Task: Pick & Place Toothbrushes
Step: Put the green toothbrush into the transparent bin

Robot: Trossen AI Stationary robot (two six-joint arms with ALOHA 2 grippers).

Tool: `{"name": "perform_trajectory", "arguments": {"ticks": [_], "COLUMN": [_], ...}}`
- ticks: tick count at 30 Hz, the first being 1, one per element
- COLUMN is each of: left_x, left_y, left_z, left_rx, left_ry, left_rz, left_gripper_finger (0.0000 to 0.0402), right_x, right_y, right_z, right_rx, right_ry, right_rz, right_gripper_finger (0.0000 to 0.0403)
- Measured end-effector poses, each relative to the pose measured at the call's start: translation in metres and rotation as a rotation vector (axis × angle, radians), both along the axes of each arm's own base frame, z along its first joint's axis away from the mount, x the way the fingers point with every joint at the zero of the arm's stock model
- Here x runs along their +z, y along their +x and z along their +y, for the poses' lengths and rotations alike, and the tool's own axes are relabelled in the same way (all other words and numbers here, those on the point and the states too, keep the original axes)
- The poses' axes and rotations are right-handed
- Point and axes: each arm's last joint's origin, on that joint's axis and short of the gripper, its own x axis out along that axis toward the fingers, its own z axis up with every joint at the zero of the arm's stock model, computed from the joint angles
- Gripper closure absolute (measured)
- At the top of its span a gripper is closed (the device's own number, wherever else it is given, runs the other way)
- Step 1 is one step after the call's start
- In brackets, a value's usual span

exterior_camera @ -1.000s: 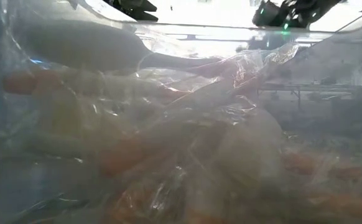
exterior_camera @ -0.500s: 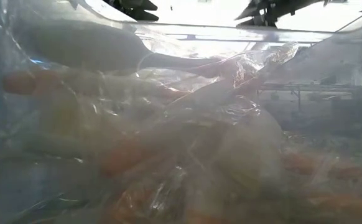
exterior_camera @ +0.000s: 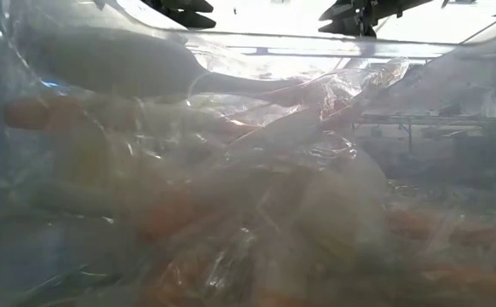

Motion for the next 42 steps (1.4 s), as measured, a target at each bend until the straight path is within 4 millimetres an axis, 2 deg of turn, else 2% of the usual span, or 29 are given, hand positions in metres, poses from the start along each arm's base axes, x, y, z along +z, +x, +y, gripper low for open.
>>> {"name": "perform_trajectory", "arguments": {"ticks": [4,18,31,37,42], "left_x": [-0.007,-0.035,-0.051,-0.077,-0.098], "left_y": [0.002,-0.002,0.010,0.017,0.032], "left_z": [-0.015,-0.055,-0.056,-0.056,-0.055], "left_rx": [-0.068,-0.045,-0.055,-0.125,-0.145], "left_ry": [0.018,0.244,0.277,0.294,0.280], "left_rz": [0.074,0.406,0.502,0.694,0.784], "left_gripper_finger": [0.0266,0.0266,0.0266,0.0266,0.0266], "right_x": [0.000,0.000,-0.002,-0.002,-0.004], "right_y": [0.000,0.000,0.000,0.000,0.000], "right_z": [0.000,0.000,0.000,0.000,0.000], "right_rx": [-0.002,-0.004,-0.004,-0.004,-0.005], "right_ry": [-0.001,0.000,0.007,0.010,0.016], "right_rz": [0.000,0.000,0.016,0.020,0.034], "right_gripper_finger": [0.0302,0.0302,0.0302,0.0302,0.0302]}}
